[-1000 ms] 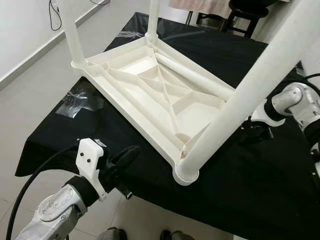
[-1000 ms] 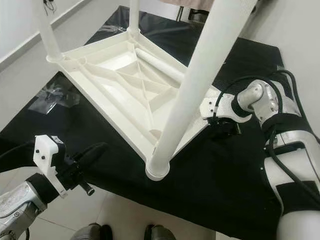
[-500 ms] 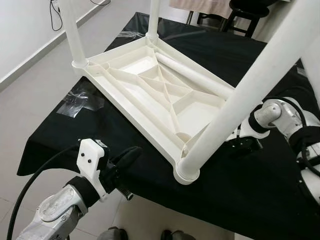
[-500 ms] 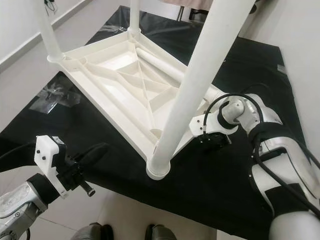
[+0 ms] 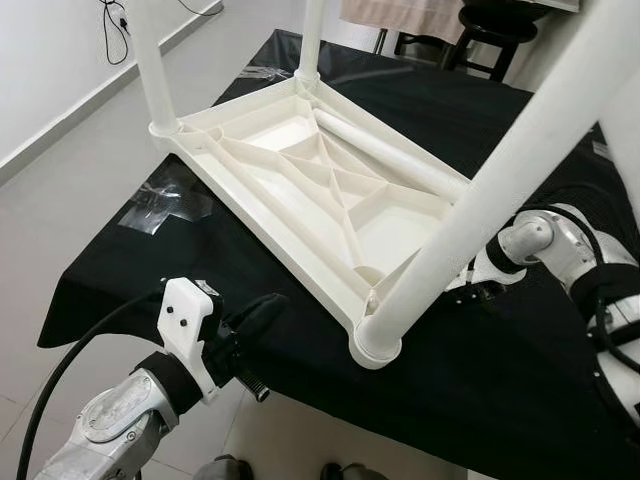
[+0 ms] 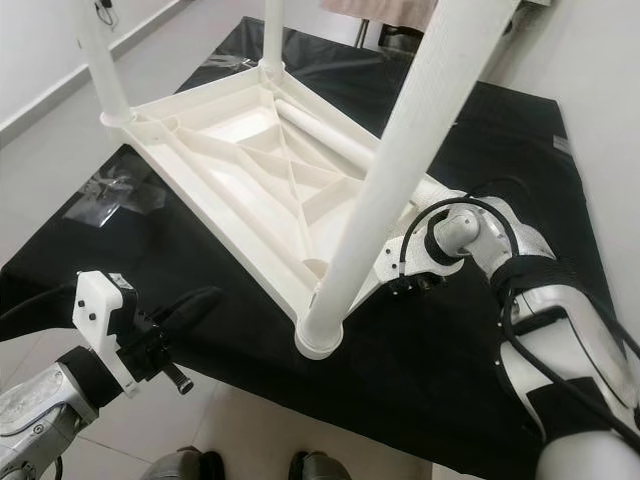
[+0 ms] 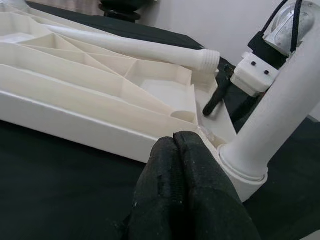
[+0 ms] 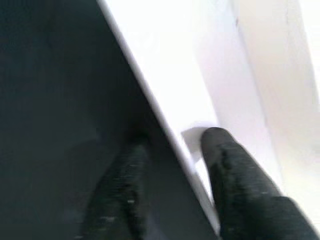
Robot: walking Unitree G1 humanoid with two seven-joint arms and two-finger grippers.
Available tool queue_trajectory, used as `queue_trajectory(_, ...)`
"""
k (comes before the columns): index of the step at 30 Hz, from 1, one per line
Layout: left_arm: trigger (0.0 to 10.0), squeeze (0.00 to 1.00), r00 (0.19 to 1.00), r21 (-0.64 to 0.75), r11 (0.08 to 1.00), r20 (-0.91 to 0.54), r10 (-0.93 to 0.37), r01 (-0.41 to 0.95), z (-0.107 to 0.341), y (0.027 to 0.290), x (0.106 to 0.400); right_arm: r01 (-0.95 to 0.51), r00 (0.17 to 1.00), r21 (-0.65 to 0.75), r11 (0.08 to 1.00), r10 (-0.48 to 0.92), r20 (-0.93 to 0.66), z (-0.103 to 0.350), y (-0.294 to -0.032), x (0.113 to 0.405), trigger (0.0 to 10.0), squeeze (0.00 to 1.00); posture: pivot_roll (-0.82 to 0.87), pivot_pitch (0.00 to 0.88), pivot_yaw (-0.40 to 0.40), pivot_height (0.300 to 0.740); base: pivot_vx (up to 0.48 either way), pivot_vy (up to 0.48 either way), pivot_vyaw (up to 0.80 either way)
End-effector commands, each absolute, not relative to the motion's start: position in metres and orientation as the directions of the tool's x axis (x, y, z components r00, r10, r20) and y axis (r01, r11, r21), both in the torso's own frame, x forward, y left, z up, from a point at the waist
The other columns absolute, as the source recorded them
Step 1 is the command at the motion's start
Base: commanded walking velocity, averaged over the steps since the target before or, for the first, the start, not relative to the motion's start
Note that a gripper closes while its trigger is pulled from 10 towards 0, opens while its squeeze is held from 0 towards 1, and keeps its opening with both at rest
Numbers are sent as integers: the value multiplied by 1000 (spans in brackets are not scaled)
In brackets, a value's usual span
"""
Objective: Building children table
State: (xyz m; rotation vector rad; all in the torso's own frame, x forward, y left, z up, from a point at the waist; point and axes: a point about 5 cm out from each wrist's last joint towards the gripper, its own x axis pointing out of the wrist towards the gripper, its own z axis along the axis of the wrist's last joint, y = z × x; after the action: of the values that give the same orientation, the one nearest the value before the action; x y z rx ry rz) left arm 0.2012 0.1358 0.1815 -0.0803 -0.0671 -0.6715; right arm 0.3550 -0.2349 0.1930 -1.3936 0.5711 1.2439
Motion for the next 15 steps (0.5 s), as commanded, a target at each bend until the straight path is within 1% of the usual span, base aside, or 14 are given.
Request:
queue_trajectory(1, 10000, 0, 773, -53, 772, 66, -631, 634, 177, 135, 201, -924, 248, -310, -224, 266, -931, 178, -252, 344, 0, 0, 64, 159, -127, 740, 0, 0, 0)
queue_trajectory(2, 10000, 0, 773, -53, 772, 66, -631, 634, 177, 135, 201, -924, 248, -310, -224, 266, -931, 178, -252, 344, 0, 0, 64, 159, -127, 740, 0, 0, 0)
queue_trajectory(3, 10000, 0, 774, -54, 772, 68, -630, 633, 177, 135, 201, -939, 220, -282, -196, 289, -932, 175, -261, 335, 0, 0, 58, 160, -124, 740, 0, 0, 0)
queue_trajectory(4, 10000, 0, 774, -54, 772, 68, -630, 633, 177, 135, 201, -944, 209, -271, -187, 296, -932, 175, -264, 332, 0, 0, 58, 160, -124, 740, 0, 0, 0)
queue_trajectory(10, 10000, 0, 773, -54, 772, 70, -630, 634, 177, 136, 202, -957, 182, -244, -160, 325, -928, 173, -269, 322, 0, 0, 52, 160, -122, 740, 0, 0, 0)
queue_trajectory(11, 10000, 0, 771, -55, 769, 70, -633, 636, 177, 136, 202, -966, 172, -224, -133, 321, -932, 172, -279, 313, 0, 0, 38, 157, -113, 740, 0, 0, 0)
queue_trajectory(12, 10000, 0, 771, -55, 769, 70, -633, 636, 177, 136, 202, -966, 172, -224, -133, 321, -932, 172, -279, 313, 0, 0, 38, 157, -113, 740, 0, 0, 0)
queue_trajectory(14, 10000, 0, 766, -56, 764, 71, -639, 643, 177, 136, 203, -982, 149, -176, -69, 288, -946, 171, -302, 295, 0, 0, 33, 157, -112, 740, 0, 0, 0)
queue_trajectory(15, 10000, 0, 765, -56, 763, 71, -641, 644, 177, 136, 204, -986, 141, -160, -46, 271, -952, 170, -309, 288, 0, 0, 33, 157, -112, 740, 0, 0, 0)
